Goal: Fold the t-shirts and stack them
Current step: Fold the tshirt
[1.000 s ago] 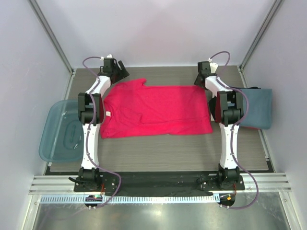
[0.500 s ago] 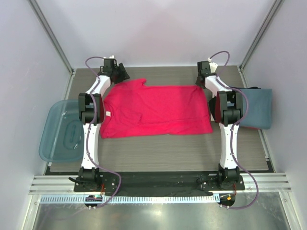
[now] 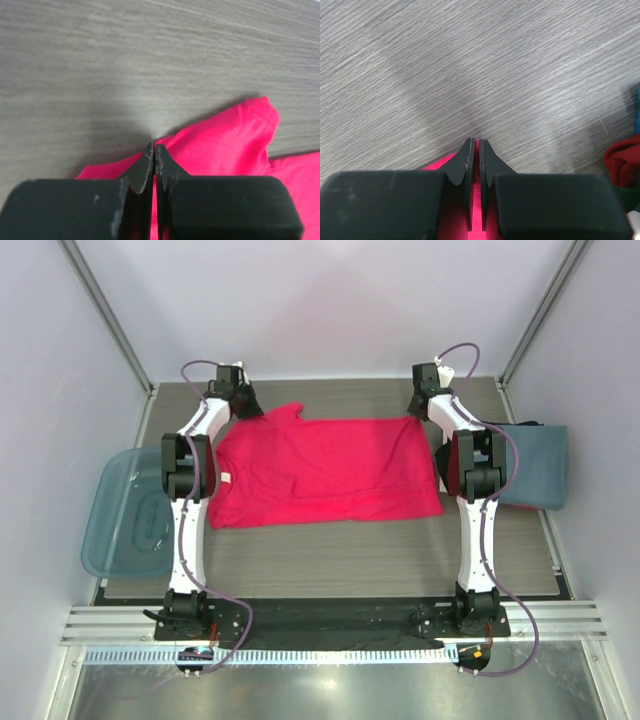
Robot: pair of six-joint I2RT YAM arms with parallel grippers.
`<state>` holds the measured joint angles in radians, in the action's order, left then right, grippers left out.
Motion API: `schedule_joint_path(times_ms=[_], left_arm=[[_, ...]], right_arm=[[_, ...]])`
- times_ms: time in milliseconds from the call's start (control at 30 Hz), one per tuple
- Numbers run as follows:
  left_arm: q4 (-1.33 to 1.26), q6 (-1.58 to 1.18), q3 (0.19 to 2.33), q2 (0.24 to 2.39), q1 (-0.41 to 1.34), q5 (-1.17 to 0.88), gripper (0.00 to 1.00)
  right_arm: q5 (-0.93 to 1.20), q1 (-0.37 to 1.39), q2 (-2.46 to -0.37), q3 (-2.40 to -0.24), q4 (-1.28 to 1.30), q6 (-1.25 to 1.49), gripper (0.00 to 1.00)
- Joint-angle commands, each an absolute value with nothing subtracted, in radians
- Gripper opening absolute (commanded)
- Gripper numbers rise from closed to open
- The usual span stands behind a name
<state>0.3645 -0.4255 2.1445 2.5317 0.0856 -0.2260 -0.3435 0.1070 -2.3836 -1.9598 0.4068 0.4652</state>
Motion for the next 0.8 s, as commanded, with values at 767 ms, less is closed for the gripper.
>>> schedule_joint_path(times_ms=[767], left_arm=[[0.038,-0.275,1.556,1.993,0.190,-0.040,0.00]], right_arm=[[-0.256,0.086,-2.209,-1.873,0.416,0.492,0.01]])
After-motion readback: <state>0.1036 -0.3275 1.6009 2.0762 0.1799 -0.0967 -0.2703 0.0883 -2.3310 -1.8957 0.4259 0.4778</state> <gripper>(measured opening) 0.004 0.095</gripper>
